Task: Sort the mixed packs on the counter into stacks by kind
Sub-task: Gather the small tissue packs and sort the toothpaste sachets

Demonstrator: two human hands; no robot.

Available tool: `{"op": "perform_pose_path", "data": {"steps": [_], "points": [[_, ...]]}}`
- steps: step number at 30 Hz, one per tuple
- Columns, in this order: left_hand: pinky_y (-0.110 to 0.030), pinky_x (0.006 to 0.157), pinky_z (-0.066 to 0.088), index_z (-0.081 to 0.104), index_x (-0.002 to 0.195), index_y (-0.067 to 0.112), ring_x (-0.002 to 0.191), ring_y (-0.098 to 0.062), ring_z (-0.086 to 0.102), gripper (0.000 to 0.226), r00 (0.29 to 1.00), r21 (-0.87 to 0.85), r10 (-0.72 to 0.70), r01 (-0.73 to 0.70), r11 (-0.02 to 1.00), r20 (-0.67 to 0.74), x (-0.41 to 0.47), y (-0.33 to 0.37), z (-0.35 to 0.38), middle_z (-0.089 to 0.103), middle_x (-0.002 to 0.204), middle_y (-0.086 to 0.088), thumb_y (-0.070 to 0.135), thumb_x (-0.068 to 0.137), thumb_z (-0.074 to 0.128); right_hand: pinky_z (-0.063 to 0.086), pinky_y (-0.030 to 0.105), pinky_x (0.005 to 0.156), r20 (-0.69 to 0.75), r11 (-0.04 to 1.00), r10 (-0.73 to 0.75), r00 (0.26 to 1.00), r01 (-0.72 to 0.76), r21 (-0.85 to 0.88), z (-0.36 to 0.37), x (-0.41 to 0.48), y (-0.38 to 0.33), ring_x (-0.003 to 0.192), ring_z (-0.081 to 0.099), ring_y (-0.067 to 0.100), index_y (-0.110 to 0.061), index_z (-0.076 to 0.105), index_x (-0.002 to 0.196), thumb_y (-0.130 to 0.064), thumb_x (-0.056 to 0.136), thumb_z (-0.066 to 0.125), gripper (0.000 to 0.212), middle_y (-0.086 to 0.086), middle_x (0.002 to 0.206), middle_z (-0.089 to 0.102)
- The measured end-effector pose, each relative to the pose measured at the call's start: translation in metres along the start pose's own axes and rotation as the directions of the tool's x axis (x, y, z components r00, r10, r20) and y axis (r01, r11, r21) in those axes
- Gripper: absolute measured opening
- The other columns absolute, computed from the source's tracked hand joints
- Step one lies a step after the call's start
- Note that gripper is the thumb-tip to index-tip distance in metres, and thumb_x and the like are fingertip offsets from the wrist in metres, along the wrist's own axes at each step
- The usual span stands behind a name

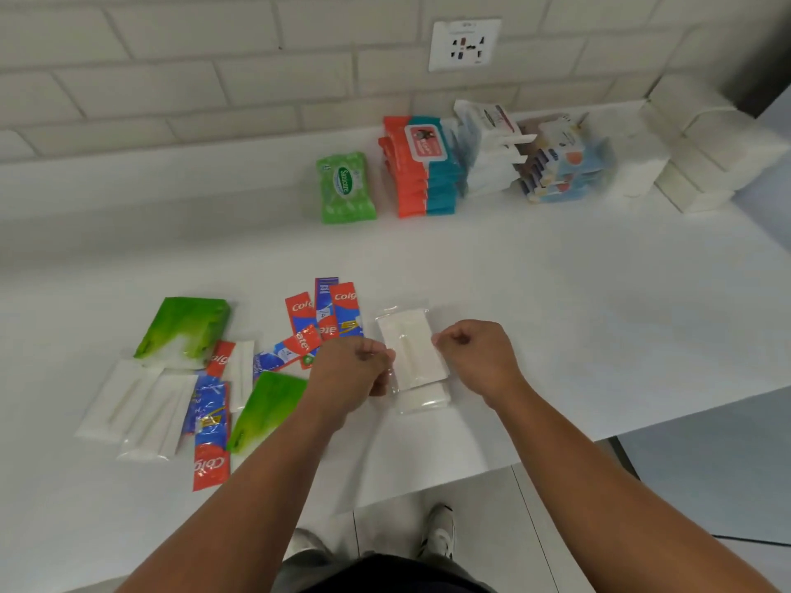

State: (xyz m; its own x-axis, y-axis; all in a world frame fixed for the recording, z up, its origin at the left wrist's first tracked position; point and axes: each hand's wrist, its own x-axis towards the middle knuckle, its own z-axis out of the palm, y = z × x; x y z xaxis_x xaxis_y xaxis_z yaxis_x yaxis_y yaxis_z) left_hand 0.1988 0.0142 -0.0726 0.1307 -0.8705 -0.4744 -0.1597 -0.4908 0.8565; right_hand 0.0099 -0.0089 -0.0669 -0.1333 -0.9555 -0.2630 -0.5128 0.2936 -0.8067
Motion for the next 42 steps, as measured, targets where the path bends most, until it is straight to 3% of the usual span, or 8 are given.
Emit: {"op": "perform_pose_path", "data": {"steps": [6,8,11,16,22,26,32,42], "points": [[-0.036,0.068,0.064,0.072,0.087,0.008,0.061,-0.021,0.069,0.009,0.999,0.209,-0.048,0.052,0.977,-0.025,0.001,-0.013,0.014,0.074,0.072,-0.010,0.016,0.090,0.075,0.055,0.030,0.075,0.097,0.987,0.014,0.995,0.002,-0.160,-0.004,-0.004,0.019,0.077,0.068,0.018,-0.006,0.073,0.076,-0.020,0.084,0.069,0.016,0.001,0.078,0.073],[-0.041,0.075,0.064,0.071,0.087,0.015,0.069,-0.024,0.073,0.008,0.999,0.283,-0.015,0.029,0.959,-0.052,0.002,-0.020,0.014,0.075,0.074,-0.006,0.021,0.087,0.077,0.052,0.024,0.076,0.104,0.985,0.003,0.995,0.015,-0.169,-0.002,-0.007,0.021,0.080,0.066,0.014,-0.010,0.074,0.084,-0.017,0.084,0.069,0.008,-0.003,0.082,0.072],[-0.044,0.082,0.062,0.069,0.095,0.019,0.082,-0.022,0.073,0.018,0.996,0.284,0.013,0.012,0.959,-0.085,-0.001,-0.024,0.016,0.074,0.088,-0.001,0.027,0.083,0.080,0.050,0.023,0.085,0.093,0.987,-0.017,0.995,0.031,-0.160,0.000,-0.009,0.021,0.090,0.065,0.014,-0.014,0.071,0.107,-0.015,0.084,0.066,0.023,-0.003,0.092,0.071],[-0.041,0.084,0.062,0.068,0.107,0.015,0.081,-0.019,0.072,0.027,0.996,0.306,0.037,-0.009,0.952,-0.086,-0.002,-0.022,0.017,0.072,0.092,0.000,0.030,0.087,0.078,0.048,0.028,0.071,0.078,0.975,-0.048,0.996,0.064,-0.214,0.003,-0.009,0.022,0.073,0.061,0.023,-0.004,0.068,0.077,-0.012,0.083,0.063,0.011,0.010,0.078,0.068],[-0.023,0.076,0.053,0.066,0.113,0.018,0.085,-0.006,0.064,0.027,0.980,0.389,0.166,-0.110,0.914,-0.113,-0.016,-0.016,-0.005,0.067,0.102,0.006,0.034,0.093,0.070,0.045,0.028,0.090,-0.028,0.939,-0.169,0.985,0.152,-0.307,0.013,-0.019,0.007,0.109,0.056,0.021,-0.017,0.059,0.129,-0.024,0.089,0.064,0.041,0.002,0.116,0.061],[-0.019,0.074,0.051,0.067,0.107,0.026,0.080,0.005,0.060,0.015,0.939,0.413,0.309,-0.223,0.883,-0.154,-0.034,-0.007,-0.041,0.068,0.098,0.015,0.033,0.094,0.069,0.046,0.034,0.097,-0.043,0.875,-0.375,0.926,0.338,-0.346,0.043,-0.029,-0.020,0.116,0.051,0.023,-0.018,0.062,0.125,-0.025,0.087,0.067,0.039,0.002,0.124,0.059],[-0.006,0.065,0.042,0.068,0.105,0.026,0.081,0.004,0.061,0.010,0.853,0.474,0.435,-0.267,0.839,-0.289,-0.047,-0.020,-0.126,0.067,0.099,0.012,0.024,0.095,0.067,0.046,0.031,0.096,0.170,0.765,-0.563,0.809,0.588,-0.262,0.117,-0.053,-0.075,0.114,0.054,0.020,-0.015,0.068,0.115,-0.026,0.088,0.068,0.029,0.002,0.120,0.063],[-0.032,0.087,0.048,0.071,0.113,0.013,0.095,-0.024,0.063,0.026,0.812,0.613,0.383,-0.039,0.789,-0.441,-0.033,-0.092,-0.267,0.069,0.115,-0.006,0.019,0.089,0.075,0.044,0.036,0.102,0.533,0.551,-0.615,0.581,0.800,-0.237,0.239,-0.080,-0.136,0.122,0.050,0.024,-0.010,0.067,0.120,-0.024,0.095,0.060,0.030,0.005,0.129,0.061]]}}
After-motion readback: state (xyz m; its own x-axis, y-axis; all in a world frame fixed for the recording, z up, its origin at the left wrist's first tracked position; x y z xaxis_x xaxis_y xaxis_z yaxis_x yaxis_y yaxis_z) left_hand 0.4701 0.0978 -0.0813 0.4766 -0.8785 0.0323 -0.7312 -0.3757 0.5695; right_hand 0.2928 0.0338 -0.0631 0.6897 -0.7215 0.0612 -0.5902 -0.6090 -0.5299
